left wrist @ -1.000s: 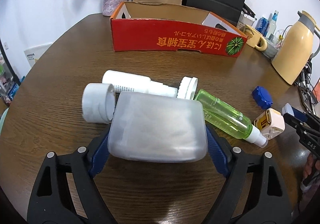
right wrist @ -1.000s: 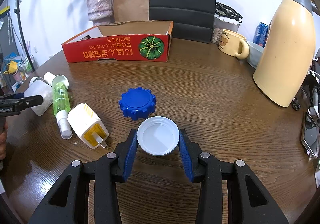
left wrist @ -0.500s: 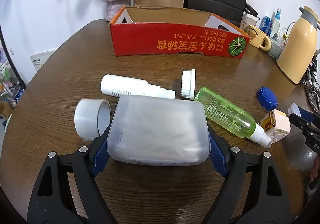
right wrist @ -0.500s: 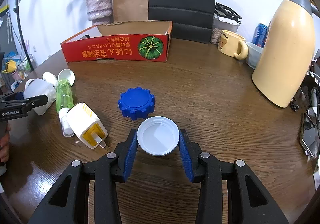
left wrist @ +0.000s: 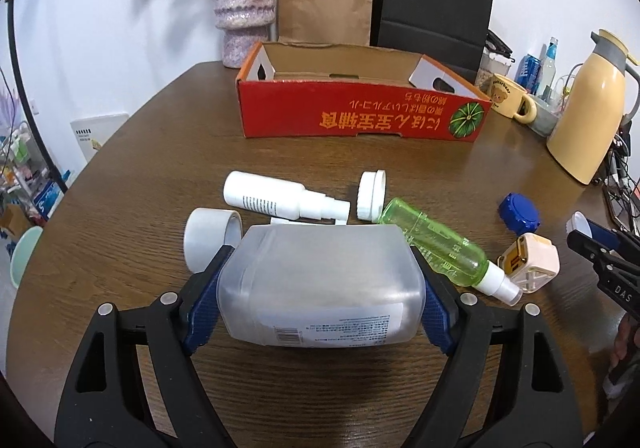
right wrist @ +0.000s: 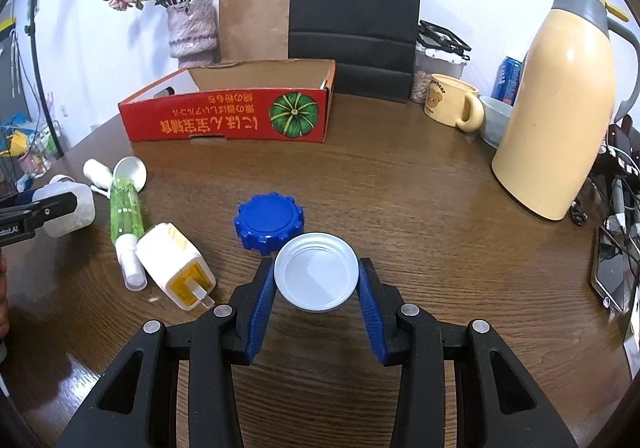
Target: Organize rigid objects
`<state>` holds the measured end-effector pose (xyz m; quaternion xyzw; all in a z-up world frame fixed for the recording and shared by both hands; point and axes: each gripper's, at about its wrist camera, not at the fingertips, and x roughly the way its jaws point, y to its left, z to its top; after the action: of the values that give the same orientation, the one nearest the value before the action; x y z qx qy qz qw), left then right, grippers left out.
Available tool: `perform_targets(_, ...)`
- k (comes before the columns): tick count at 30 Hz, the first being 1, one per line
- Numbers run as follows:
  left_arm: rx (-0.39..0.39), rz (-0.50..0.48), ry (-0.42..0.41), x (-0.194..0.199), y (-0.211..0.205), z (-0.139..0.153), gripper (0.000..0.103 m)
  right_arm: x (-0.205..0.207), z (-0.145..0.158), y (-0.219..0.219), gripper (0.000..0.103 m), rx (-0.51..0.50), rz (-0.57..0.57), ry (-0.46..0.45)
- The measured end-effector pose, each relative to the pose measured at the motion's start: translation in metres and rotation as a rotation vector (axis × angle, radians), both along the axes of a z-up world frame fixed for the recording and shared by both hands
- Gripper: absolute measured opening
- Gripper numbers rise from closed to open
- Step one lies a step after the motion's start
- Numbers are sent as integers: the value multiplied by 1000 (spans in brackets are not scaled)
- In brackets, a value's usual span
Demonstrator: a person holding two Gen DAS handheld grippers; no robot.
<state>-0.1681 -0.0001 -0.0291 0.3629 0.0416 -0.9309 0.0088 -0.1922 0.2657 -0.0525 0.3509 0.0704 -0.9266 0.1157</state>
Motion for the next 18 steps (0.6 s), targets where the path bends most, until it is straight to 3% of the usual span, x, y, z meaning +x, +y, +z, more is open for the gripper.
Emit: perform_targets(18,4,-11,73,2,-1,33,79,-3,33,-29,45,-34,27,83)
